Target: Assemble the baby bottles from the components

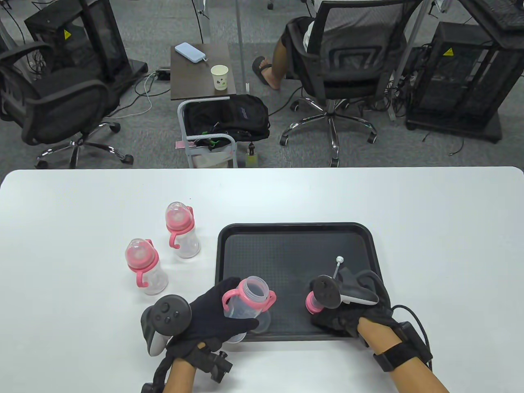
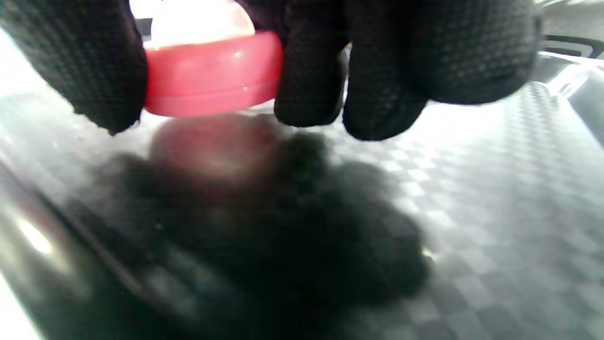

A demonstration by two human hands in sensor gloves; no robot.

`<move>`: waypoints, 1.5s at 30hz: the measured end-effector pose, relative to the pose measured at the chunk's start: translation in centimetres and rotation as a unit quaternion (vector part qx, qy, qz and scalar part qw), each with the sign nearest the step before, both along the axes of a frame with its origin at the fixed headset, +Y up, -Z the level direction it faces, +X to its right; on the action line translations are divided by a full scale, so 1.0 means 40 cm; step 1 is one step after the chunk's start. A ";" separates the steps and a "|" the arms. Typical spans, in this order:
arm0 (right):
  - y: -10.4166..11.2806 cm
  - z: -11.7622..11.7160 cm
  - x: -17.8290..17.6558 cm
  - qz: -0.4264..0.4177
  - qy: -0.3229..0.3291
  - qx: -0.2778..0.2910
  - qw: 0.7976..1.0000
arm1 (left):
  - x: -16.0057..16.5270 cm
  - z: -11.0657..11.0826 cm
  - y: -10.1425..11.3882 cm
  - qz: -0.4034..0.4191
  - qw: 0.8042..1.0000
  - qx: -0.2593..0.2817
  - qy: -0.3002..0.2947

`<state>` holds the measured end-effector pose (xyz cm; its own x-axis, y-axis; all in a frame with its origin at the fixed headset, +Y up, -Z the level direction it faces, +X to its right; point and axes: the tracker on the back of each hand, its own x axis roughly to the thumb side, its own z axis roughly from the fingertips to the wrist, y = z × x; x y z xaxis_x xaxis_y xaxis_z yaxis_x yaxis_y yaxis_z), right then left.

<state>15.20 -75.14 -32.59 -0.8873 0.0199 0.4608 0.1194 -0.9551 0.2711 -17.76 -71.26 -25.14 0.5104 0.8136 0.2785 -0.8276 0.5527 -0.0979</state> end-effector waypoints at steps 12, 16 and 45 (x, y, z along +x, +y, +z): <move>0.196 0.016 0.047 -0.116 -0.031 0.025 0.992 | 0.000 0.001 0.000 0.004 1.000 0.005 0.001; 0.260 0.005 0.053 -0.128 -0.038 0.055 0.989 | -0.001 0.001 0.000 0.005 1.000 0.005 0.003; 0.600 0.086 -0.060 -0.218 0.013 0.162 0.962 | 0.005 0.005 0.003 -0.004 1.000 0.010 -0.001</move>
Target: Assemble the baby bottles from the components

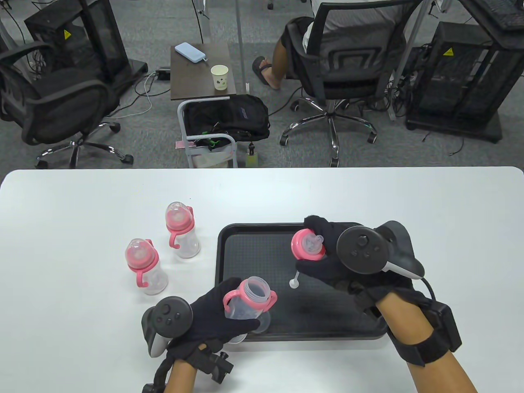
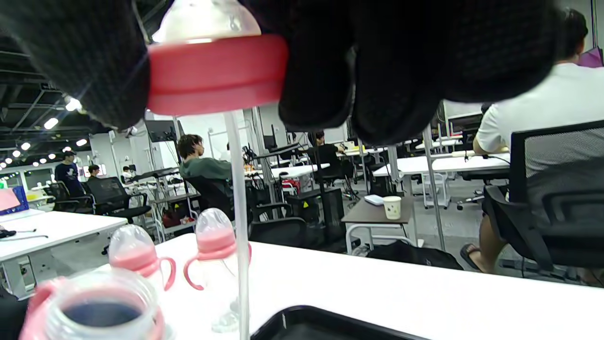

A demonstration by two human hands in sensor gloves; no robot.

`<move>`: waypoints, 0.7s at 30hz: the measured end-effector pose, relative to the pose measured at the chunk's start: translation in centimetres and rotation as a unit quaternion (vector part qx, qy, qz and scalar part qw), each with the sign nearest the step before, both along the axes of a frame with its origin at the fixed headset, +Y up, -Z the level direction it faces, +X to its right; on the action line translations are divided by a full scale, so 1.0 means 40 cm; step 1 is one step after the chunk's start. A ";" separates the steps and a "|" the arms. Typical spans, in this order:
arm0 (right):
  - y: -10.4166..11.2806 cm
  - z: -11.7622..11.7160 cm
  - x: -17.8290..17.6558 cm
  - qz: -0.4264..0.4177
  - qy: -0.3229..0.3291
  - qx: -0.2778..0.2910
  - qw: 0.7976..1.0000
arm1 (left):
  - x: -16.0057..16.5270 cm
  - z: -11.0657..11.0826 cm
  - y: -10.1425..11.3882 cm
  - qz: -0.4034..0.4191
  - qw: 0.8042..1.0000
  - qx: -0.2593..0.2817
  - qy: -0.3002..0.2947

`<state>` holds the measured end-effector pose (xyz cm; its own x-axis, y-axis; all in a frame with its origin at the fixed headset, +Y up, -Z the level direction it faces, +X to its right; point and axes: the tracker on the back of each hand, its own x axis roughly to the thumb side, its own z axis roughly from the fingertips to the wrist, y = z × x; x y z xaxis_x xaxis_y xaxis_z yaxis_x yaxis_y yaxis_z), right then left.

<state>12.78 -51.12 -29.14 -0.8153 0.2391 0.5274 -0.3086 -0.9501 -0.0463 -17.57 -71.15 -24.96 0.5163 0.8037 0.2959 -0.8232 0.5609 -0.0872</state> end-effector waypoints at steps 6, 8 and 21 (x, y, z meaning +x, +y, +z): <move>0.068 0.021 -0.030 -0.002 0.006 0.028 1.000 | 0.004 -0.001 -0.002 -0.010 1.000 -0.003 0.002; 0.087 0.029 -0.040 -0.006 0.010 0.037 0.999 | 0.005 -0.002 -0.003 -0.014 1.000 -0.004 0.005; 0.083 0.069 -0.144 0.019 0.053 0.034 0.998 | 0.017 0.005 0.005 -0.012 1.000 0.006 -0.011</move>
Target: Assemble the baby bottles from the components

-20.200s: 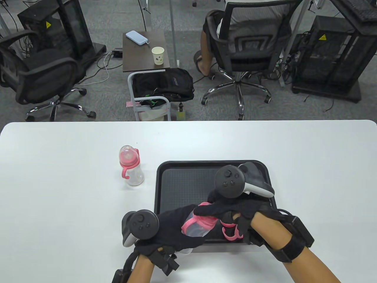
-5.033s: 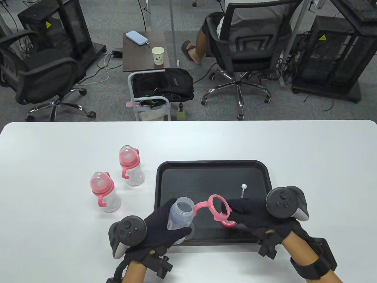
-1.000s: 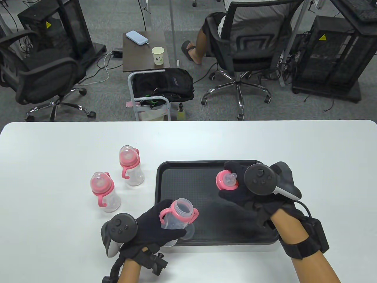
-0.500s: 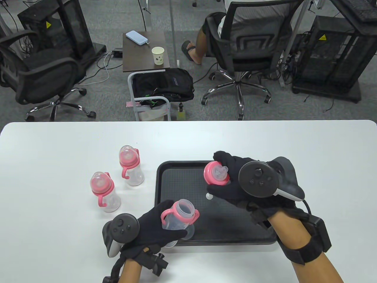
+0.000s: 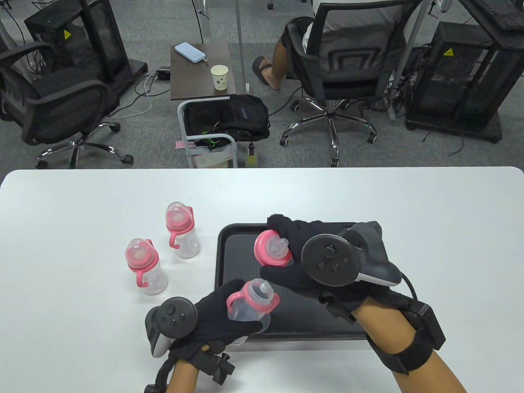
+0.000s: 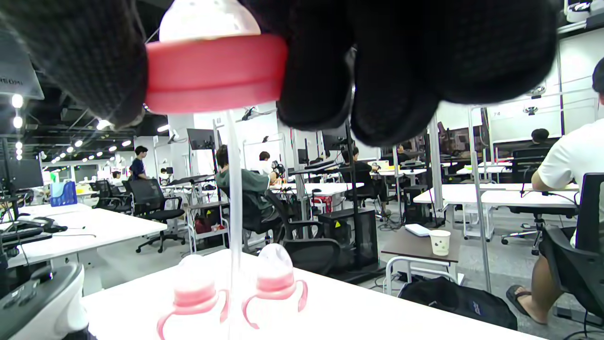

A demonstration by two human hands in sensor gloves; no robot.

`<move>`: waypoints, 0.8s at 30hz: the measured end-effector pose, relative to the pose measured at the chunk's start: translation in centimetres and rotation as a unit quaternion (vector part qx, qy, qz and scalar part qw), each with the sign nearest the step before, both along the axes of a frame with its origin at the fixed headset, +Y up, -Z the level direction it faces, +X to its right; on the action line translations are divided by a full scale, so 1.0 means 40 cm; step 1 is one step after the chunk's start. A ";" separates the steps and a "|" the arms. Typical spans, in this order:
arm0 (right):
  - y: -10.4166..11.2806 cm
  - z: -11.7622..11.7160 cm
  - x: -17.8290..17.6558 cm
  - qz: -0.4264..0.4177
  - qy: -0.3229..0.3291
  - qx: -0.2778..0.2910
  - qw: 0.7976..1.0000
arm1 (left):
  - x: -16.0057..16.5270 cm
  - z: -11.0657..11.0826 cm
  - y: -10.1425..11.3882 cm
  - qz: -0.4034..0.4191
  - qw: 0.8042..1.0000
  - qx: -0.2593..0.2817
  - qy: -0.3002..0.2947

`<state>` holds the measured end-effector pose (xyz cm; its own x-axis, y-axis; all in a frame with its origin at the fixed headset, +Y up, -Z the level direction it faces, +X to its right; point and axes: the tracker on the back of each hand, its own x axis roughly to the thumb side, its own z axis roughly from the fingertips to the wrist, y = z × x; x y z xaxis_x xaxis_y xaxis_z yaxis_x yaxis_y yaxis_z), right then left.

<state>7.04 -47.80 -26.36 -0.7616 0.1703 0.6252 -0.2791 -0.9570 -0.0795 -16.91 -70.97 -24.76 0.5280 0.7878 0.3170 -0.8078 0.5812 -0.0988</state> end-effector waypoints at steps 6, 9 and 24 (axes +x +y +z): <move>-0.075 -0.017 -0.017 0.022 0.011 -0.042 0.999 | -0.001 0.003 0.005 0.015 1.000 0.007 -0.007; -0.119 -0.033 -0.015 0.009 0.019 -0.077 0.997 | 0.000 0.003 0.005 0.017 1.000 0.009 -0.011; -0.336 -0.127 0.039 -0.060 0.099 -0.273 0.955 | 0.003 0.003 0.001 0.003 1.000 0.006 -0.024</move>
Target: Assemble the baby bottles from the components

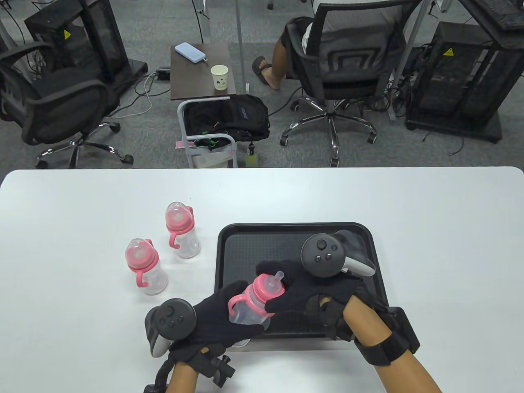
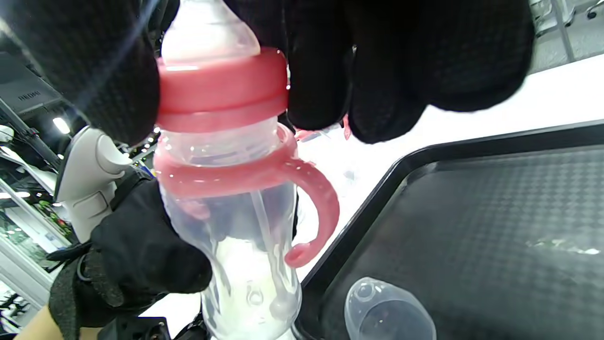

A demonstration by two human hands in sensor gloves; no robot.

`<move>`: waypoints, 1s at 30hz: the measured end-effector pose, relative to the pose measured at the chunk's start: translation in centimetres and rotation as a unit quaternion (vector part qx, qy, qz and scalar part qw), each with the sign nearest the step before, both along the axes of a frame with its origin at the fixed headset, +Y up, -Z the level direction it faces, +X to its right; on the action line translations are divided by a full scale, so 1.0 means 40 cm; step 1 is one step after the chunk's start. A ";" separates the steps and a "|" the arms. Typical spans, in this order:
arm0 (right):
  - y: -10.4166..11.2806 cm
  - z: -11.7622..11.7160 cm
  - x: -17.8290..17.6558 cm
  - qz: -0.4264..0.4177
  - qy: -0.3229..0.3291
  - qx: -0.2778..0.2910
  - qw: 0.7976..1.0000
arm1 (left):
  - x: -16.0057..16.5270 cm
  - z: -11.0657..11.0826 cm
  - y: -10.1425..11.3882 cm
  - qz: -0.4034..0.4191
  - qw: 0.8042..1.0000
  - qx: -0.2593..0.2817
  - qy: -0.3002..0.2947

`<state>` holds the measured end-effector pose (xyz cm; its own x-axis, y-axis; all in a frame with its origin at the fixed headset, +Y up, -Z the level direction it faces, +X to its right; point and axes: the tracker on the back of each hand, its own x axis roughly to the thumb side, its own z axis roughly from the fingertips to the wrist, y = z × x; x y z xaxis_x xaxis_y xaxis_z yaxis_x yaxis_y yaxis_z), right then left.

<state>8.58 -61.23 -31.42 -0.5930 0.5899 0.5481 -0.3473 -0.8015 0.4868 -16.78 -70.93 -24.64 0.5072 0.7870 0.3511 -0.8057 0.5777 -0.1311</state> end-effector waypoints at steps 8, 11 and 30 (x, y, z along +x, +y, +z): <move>-0.032 -0.013 0.005 0.007 0.034 -0.065 0.997 | 0.011 -0.001 -0.003 -0.011 1.000 -0.009 -0.024; -0.039 -0.016 0.007 0.020 0.039 -0.077 0.996 | 0.012 -0.002 -0.003 -0.024 0.999 -0.013 -0.027; -0.037 0.013 -0.005 0.062 -0.060 0.053 0.995 | 0.015 0.001 -0.006 -0.027 1.000 0.003 -0.006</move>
